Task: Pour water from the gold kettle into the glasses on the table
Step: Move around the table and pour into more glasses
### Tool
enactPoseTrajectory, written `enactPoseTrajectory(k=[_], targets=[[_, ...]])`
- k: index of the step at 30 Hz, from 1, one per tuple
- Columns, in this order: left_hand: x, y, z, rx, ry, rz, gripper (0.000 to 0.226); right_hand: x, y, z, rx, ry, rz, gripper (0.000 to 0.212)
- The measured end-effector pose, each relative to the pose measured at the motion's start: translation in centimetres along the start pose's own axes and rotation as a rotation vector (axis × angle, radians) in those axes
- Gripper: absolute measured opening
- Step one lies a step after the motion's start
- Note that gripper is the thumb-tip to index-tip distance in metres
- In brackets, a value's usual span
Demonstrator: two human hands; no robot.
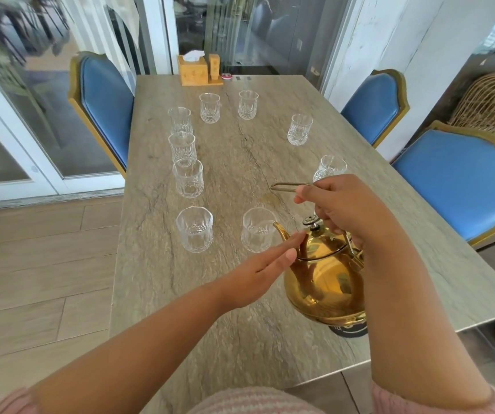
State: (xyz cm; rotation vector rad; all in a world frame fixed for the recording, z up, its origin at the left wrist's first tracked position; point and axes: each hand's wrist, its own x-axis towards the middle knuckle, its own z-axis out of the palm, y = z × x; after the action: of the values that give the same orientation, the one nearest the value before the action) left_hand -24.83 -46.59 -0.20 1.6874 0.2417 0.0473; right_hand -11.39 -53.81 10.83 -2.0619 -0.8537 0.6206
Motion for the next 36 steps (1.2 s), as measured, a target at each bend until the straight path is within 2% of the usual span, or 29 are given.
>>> enactPoseTrajectory(k=[7,22,27,36], targets=[[-0.06,0.29,0.01,-0.032,-0.003,-0.008,0.044,0.2,-0.26,0.09,-0.035,-0.013,-0.01,0.031],[-0.03,-0.16,-0.3,-0.054,-0.001,-0.008,0.051,0.56,-0.68,0.27,-0.097,-0.039,-0.007,0.027],[0.04,-0.3,-0.26,-0.061,-0.002,-0.002,0.045,0.56,-0.82,0.32,-0.119,-0.033,-0.013,0.028],[-0.11,-0.22,-0.38,-0.032,-0.009,-0.023,0.056,0.66,-0.89,0.42,-0.138,-0.04,-0.014,0.031]])
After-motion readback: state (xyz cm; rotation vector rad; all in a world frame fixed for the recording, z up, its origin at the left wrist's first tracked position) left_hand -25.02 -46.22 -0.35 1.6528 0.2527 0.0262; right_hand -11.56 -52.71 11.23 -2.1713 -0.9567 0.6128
